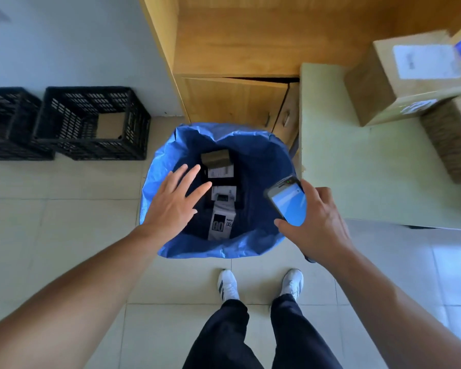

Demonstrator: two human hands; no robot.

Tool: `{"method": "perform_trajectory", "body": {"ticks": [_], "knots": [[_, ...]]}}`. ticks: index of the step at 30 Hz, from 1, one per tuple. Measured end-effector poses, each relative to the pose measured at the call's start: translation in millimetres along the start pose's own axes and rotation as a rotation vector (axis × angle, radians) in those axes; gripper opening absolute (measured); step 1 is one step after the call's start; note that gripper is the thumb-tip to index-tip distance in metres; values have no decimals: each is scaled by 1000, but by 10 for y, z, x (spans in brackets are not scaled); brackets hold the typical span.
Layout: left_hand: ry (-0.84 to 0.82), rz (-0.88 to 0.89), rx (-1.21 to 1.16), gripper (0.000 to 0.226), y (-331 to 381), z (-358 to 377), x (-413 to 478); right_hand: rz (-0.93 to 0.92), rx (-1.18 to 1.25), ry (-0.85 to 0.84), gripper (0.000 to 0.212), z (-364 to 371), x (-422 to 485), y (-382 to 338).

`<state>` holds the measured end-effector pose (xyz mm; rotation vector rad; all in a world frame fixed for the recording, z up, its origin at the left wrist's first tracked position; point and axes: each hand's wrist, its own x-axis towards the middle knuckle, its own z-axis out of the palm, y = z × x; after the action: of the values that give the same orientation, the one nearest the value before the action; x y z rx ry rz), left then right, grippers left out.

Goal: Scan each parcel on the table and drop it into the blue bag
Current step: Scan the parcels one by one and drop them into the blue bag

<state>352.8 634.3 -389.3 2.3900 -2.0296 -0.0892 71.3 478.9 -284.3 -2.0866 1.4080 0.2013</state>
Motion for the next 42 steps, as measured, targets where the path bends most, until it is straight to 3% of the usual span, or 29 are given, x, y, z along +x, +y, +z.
{"method": "perform_trajectory", "body": {"ticks": [13,19,24,34,42], "knots": [[84,199,68,87,908,-1012,966,35,146,193,91,-878,-263,599],[125,326,71,82,1899,-1533,1574,56,226,310,93,-1512,-391,1291],[125,393,57,96,2840,-1764,2048,106,226,391,98,-2012,-473,2045],[85,586,-43,96,5030,-1675,2656,336,257,435,96,-2544,-775,3660],[52,634,-115,98,6066,-1639,3320,489,326,473,93,-2849,-867,4414]]}}
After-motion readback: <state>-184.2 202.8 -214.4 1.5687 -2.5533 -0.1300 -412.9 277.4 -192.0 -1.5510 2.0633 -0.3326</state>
